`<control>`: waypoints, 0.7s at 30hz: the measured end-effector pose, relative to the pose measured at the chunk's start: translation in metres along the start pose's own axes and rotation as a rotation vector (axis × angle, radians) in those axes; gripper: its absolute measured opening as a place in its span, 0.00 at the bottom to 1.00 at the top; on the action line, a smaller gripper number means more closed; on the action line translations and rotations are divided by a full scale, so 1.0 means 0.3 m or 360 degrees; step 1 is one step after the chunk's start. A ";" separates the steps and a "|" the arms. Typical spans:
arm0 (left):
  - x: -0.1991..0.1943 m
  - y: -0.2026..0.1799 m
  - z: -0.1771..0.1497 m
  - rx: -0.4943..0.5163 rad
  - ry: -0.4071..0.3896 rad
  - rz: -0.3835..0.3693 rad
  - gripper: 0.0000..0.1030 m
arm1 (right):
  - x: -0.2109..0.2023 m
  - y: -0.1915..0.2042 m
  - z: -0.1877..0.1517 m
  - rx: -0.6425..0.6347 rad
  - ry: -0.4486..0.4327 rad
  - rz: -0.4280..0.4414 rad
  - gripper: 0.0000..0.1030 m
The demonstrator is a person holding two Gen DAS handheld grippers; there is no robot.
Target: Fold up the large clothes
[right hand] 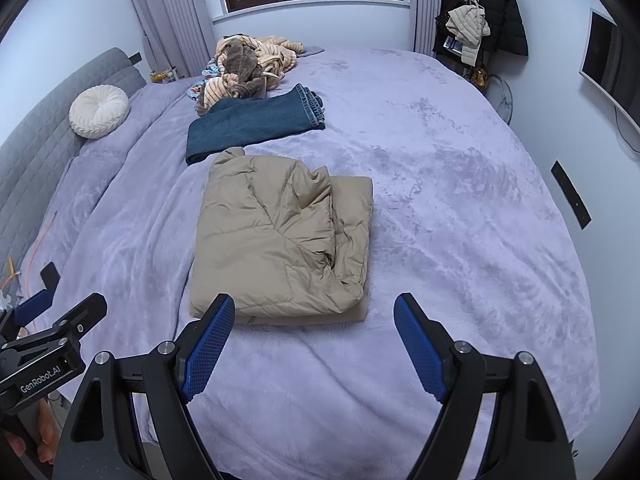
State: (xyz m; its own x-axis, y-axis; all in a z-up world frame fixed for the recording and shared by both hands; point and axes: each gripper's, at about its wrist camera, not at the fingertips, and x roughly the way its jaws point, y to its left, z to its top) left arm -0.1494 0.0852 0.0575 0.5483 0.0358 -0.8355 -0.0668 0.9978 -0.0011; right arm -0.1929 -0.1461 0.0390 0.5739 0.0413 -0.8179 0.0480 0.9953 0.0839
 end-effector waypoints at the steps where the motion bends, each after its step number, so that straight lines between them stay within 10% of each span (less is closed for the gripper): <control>1: -0.002 0.002 -0.003 0.0000 0.0000 0.0000 1.00 | -0.002 -0.001 0.000 0.0001 0.0002 0.0000 0.82; 21: -0.004 0.019 -0.010 -0.0008 -0.0002 0.0007 1.00 | -0.007 0.009 0.001 -0.0008 0.0001 -0.0002 0.82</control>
State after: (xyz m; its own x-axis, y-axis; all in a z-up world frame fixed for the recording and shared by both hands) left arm -0.1528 0.0907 0.0569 0.5491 0.0400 -0.8348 -0.0735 0.9973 -0.0006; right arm -0.1937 -0.1435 0.0413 0.5734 0.0398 -0.8183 0.0449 0.9958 0.0798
